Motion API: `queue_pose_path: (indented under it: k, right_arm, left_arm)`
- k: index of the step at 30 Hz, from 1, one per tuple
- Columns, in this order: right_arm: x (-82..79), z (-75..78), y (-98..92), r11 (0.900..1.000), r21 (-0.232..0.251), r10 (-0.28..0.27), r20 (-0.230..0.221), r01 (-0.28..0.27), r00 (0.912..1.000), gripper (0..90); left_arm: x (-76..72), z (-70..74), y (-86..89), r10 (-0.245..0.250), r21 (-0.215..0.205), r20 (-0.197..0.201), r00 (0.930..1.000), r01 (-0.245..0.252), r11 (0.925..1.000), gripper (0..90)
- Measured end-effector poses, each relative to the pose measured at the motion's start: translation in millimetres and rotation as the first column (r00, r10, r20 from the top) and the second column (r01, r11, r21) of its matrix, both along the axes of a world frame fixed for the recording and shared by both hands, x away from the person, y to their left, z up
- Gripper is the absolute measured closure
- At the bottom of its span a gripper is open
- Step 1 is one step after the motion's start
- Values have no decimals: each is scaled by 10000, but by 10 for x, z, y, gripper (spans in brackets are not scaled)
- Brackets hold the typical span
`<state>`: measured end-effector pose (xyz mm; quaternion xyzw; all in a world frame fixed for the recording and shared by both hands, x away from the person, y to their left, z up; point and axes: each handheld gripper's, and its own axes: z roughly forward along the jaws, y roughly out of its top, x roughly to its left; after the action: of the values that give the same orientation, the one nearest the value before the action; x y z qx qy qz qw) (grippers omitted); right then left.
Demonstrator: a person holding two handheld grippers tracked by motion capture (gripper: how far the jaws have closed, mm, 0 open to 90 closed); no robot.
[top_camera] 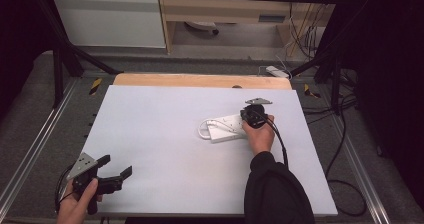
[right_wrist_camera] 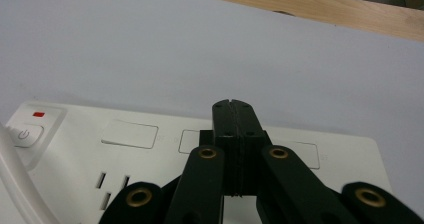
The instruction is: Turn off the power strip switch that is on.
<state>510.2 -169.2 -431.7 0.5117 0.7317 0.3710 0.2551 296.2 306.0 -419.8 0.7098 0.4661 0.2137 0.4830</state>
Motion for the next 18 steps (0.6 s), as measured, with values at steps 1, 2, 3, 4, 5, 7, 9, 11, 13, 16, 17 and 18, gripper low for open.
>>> queue_pose_path:
  k: [1, 2, 3, 4, 5, 7, 9, 11, 13, 16, 17, 18]
  right_arm:
    - [-2, -7, 5, 10000, 17, -5, -32, 5, 10000, 900]
    - [-1, -14, 8, 10000, -4, 16, -22, -16, 10000, 900]
    - [-1, -19, 11, 10000, -17, 24, -75, -24, 10000, 900]
    - [1, -27, 12, 10000, -32, -2, -71, 2, 10000, 900]
    - [2, -33, 13, 10000, -18, -20, -75, 20, 10000, 900]
    - [1, -34, 18, 10000, 0, -32, -81, 32, 10000, 900]
    - [-2, -34, 22, 10000, -28, 11, -87, -11, 10000, 900]
    - [-3, -35, 18, 10000, -19, -16, -65, 16, 10000, 900]
    - [-7, -37, 7, 10000, -19, -17, -31, 17, 10000, 900]
    - [-10, -36, 1, 10000, -28, -9, -30, 9, 10000, 900]
    - [-10, -36, -1, 10000, -37, -8, -29, 8, 10000, 900]
    - [-10, -34, -4, 10000, -40, -3, -57, 3, 10000, 900]
  left_arm:
    - [-1, 1, 1, 2, -4, 8, 10000, -2, 10000, 59]
    - [-3, 2, 1, 17, 3, 36, 10000, -17, 10000, 59]
    - [-4, 3, 0, 16, 7, 38, 10000, -16, 10000, 59]
    - [-4, 3, -2, 5, 22, 40, 10000, -5, 10000, 59]
    - [-4, 3, -4, 1, 32, 36, 10000, -1, 10000, 60]
    - [-2, 0, -7, 8, 29, 10, 10000, -8, 10000, 59]
    - [-1, -1, -6, 17, 40, -24, 10000, -16, 10000, 59]
    - [-2, -1, -5, 21, 38, -2, 10000, -21, 10000, 59]
    - [-2, -1, -4, 21, 63, -11, 10000, -21, 10000, 59]
    - [-2, -3, -9, 22, 34, -19, 10000, -22, 10000, 59]
    - [-3, -3, -9, 29, 46, -31, 10000, -28, 10000, 59]
    - [-3, -3, -8, 24, 41, -32, 10000, -24, 10000, 59]
